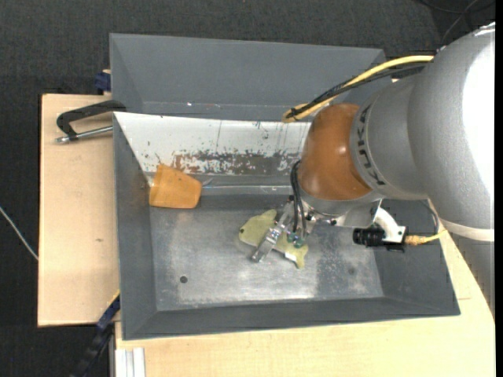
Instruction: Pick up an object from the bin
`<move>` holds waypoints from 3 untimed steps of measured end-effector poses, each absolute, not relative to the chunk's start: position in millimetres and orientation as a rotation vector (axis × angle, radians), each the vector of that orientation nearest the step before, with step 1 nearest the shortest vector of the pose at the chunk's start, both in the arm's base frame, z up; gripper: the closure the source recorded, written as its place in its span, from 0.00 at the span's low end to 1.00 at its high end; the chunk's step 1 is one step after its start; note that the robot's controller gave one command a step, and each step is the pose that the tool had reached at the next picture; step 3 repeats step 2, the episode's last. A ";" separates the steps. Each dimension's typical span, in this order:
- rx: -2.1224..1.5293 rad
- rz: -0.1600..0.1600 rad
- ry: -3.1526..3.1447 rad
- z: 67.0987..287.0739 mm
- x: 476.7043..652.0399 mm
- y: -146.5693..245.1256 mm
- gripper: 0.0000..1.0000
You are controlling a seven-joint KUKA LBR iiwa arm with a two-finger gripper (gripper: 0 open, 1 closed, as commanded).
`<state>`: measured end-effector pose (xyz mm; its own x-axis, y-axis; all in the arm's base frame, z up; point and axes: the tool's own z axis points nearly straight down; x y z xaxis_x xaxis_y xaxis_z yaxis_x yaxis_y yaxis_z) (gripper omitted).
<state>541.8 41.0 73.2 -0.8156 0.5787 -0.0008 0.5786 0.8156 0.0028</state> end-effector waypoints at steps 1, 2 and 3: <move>0.952 0.005 2.990 74.6 542.9 41.5 1.00; 0.947 0.008 2.985 142.5 545.2 42.3 1.00; 0.947 0.008 2.985 142.5 545.2 42.3 1.00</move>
Offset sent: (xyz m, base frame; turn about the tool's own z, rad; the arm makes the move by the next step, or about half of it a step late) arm 0.0000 0.0000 0.0000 0.0000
